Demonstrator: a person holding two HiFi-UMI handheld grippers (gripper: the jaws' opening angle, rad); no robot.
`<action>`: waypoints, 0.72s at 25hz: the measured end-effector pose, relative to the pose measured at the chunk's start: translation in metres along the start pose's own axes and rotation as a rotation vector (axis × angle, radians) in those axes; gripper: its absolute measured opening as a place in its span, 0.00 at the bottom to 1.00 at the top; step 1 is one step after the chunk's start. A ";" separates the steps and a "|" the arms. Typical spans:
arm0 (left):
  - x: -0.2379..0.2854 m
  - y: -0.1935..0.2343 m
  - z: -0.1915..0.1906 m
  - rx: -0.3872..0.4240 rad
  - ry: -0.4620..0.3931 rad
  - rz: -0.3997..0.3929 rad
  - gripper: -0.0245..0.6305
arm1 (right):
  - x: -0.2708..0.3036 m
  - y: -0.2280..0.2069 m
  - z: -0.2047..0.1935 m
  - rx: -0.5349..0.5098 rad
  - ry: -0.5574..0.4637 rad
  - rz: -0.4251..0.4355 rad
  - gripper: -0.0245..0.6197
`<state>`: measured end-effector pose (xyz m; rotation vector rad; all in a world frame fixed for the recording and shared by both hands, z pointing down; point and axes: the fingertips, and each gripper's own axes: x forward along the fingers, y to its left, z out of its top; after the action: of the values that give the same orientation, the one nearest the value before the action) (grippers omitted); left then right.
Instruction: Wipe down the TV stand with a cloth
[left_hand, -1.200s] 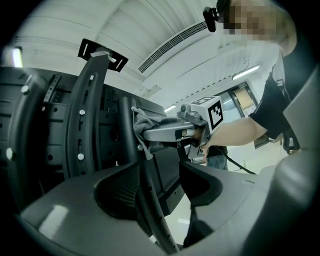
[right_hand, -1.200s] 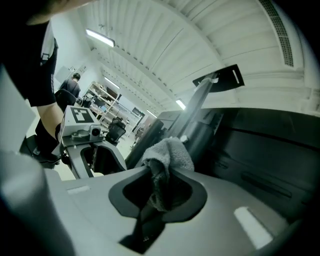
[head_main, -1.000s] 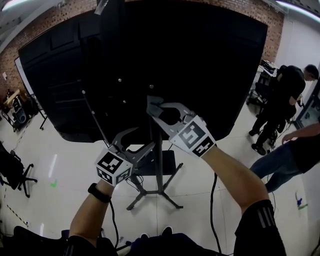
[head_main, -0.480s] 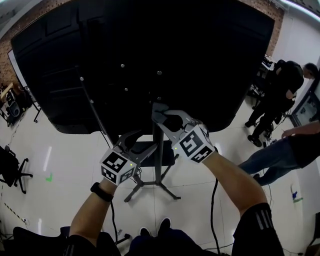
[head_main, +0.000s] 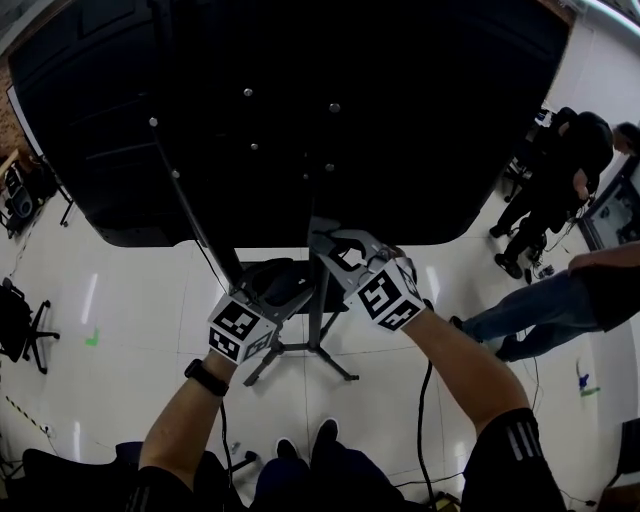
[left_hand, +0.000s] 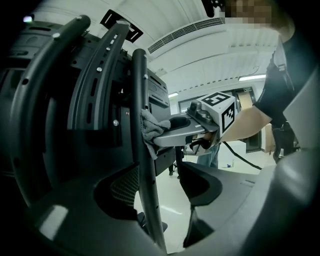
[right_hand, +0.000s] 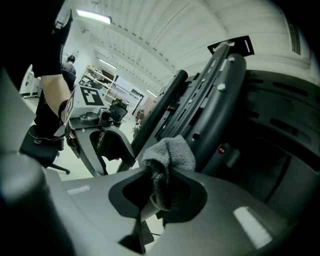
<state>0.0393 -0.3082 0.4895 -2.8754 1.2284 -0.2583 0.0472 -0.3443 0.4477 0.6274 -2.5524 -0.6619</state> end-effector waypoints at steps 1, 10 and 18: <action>0.002 -0.001 -0.008 -0.020 0.007 -0.003 0.45 | 0.003 0.006 -0.008 0.008 0.009 0.008 0.12; 0.018 -0.002 -0.089 -0.080 0.079 -0.026 0.45 | 0.033 0.060 -0.086 0.078 0.098 0.068 0.12; 0.032 0.009 -0.180 -0.083 0.159 -0.031 0.46 | 0.066 0.111 -0.155 0.120 0.152 0.110 0.12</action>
<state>0.0270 -0.3262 0.6714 -2.9976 1.2457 -0.4560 0.0370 -0.3445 0.6486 0.5495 -2.4770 -0.4098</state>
